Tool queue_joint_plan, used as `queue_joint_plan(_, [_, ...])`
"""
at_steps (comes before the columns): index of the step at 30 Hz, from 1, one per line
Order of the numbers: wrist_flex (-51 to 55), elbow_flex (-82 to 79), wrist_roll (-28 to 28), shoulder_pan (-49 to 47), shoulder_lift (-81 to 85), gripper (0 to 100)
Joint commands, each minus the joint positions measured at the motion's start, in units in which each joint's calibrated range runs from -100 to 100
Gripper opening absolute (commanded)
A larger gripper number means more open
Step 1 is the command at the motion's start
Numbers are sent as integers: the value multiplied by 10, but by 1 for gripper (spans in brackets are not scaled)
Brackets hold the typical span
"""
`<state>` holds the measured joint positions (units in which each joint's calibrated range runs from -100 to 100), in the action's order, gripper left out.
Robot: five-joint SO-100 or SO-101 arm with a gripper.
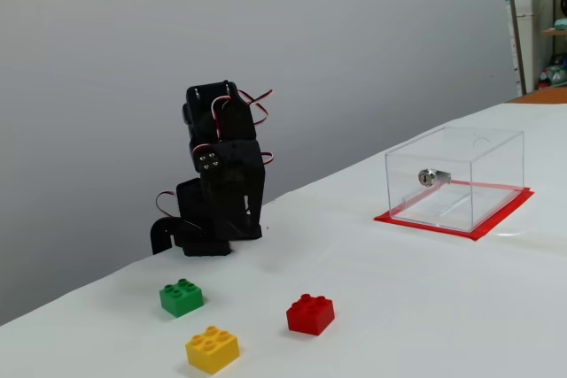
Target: Pick the green lego brick and place it into the transparent box
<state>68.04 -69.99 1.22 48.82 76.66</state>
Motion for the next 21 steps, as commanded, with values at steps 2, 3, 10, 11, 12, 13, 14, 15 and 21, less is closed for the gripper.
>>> queue_joint_plan(2, [16,55,23,56,-44,2])
queue_joint_plan(3, [25,63,27,65,-53,2])
queue_joint_plan(10, [93,161,61,107,-109,2])
queue_joint_plan(11, [94,176,63,113,-122,2])
queue_joint_plan(12, [91,190,65,120,-137,2])
queue_joint_plan(13, [87,200,65,127,-151,2])
queue_joint_plan(14, [86,209,65,133,-168,2])
queue_joint_plan(15, [86,215,66,141,-183,2])
queue_joint_plan(21, [84,230,84,190,-278,3])
